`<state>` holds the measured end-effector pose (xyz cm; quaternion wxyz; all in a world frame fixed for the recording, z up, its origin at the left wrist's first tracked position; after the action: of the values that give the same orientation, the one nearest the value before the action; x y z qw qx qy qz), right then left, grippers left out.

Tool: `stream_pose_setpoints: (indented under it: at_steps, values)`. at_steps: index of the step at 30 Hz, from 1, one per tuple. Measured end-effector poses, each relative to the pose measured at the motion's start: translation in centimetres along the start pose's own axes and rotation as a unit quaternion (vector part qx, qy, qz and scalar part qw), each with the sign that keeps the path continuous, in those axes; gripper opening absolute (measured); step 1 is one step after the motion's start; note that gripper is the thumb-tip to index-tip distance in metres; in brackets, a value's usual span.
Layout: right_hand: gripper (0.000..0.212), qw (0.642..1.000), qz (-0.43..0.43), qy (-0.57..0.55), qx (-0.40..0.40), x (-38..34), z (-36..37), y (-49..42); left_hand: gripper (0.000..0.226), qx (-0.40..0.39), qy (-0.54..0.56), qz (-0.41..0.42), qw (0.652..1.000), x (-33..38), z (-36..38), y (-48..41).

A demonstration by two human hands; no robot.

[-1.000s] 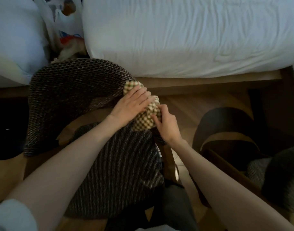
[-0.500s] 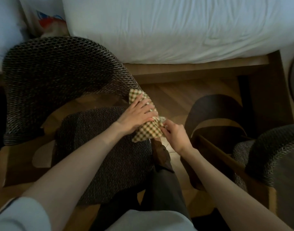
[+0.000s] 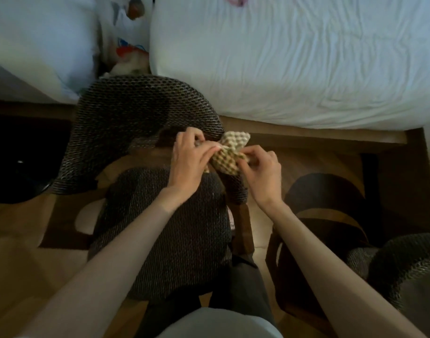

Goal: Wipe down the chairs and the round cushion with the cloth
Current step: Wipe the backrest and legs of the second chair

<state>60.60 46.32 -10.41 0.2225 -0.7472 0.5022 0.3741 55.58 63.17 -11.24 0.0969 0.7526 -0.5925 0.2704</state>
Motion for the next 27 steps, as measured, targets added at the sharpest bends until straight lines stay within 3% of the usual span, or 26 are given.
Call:
stream_pose_setpoints:
  at_steps: [3, 6, 9, 12, 15, 18, 23, 27]
  values:
    - [0.015, 0.997, -0.049, -0.056, -0.035, -4.0, 1.6, -3.3, 0.022, 0.061, 0.009, -0.073, 0.995, -2.8, -3.1, 0.3]
    - [0.015, 0.987, -0.087, -0.101, -0.094, -7.4, 3.5, -6.0, 0.022, 0.023, 0.100, -0.127, 0.987, -5.3, -5.0, 0.5]
    - [0.018, 0.979, -0.123, -0.087, -0.137, -9.6, 5.1, -8.3, 0.028, -0.015, 0.183, -0.210, 0.960, -7.0, -5.9, 0.0]
    - [0.024, 0.983, -0.135, -0.040, -0.122, -10.3, 6.1, -9.8, 0.022, 0.037, 0.228, -0.272, 0.934, -8.3, -6.6, -0.3]
    - [0.028, 0.982, -0.171, 0.060, -0.058, -10.5, 6.9, -10.6, 0.024, 0.128, 0.271, -0.362, 0.883, -9.7, -7.1, 0.6]
    - [0.035, 0.971, -0.192, 0.115, -0.084, -11.3, 8.1, -11.7, 0.019, 0.191, 0.315, -0.450, 0.813, -11.0, -7.2, 1.3]
    - [0.043, 0.946, -0.218, 0.183, -0.151, -11.7, 10.3, -14.5, 0.023, 0.245, 0.342, -0.429, 0.799, -11.7, -6.6, -1.4]
    - [0.041, 0.942, -0.238, 0.173, -0.163, -10.2, 10.5, -16.2, 0.038, 0.271, 0.316, -0.393, 0.820, -12.8, -5.1, -4.3]
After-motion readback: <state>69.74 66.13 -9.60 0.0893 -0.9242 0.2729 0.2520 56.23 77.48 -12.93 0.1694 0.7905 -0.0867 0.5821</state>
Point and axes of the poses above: each hand's wrist, its own y-axis away from the middle knuckle, its own z-axis out of the palm, x = y × z, the point moved 1 cm from there along -y, towards the middle knuckle, and after that the axes turned 2 degrees about -x, right-handed, at the moved point
